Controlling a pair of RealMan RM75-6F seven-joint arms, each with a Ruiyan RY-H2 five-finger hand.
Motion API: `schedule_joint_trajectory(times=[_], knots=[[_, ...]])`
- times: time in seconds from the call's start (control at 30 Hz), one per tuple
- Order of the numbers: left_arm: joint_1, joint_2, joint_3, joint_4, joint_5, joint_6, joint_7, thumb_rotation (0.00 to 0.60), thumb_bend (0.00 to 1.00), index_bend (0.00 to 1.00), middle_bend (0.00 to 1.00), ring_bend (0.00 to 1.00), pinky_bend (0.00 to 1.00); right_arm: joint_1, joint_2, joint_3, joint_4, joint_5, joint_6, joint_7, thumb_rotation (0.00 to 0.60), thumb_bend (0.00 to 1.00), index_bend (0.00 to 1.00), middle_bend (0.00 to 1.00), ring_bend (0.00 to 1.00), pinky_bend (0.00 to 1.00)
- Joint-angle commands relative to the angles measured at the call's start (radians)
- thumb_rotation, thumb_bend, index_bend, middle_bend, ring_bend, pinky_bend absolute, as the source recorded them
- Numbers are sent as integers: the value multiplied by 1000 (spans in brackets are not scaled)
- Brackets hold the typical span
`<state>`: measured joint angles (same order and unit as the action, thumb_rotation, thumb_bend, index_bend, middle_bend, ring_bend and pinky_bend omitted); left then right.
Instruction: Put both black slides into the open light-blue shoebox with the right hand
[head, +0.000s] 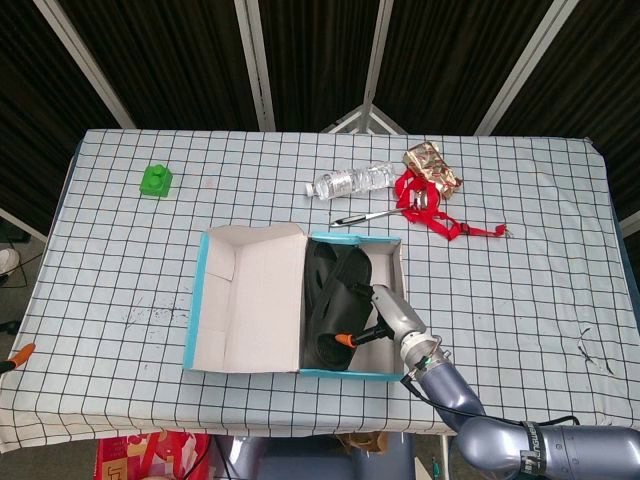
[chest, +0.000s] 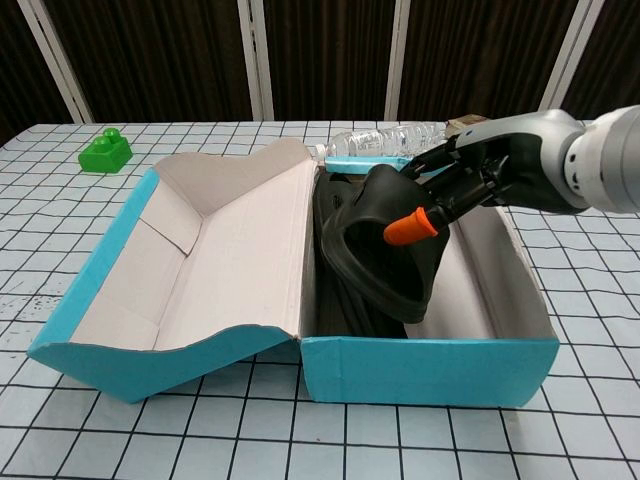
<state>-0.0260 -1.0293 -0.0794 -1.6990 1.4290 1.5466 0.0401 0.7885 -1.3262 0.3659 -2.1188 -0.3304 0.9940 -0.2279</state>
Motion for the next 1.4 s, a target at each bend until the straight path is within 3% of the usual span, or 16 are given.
schedule_joint_trajectory(times=[0.03, 0.43, 1.4], knots=[[0, 1, 0, 0, 0, 0, 0, 600, 168, 112, 0, 0, 0, -4, -11, -18, 36, -15, -33, 30, 600, 729, 669, 486, 255, 36], [-1, -1, 2, -3, 3, -2, 8, 600, 169, 113, 0, 0, 0, -14, -30, -64, 129, -90, -108, 101, 600, 729, 669, 486, 255, 35], [-2, -4, 6, -6, 11, -1, 16, 600, 168, 113, 0, 0, 0, -28, -58, -197, 244, -239, -121, 93, 600, 729, 669, 486, 255, 35]])
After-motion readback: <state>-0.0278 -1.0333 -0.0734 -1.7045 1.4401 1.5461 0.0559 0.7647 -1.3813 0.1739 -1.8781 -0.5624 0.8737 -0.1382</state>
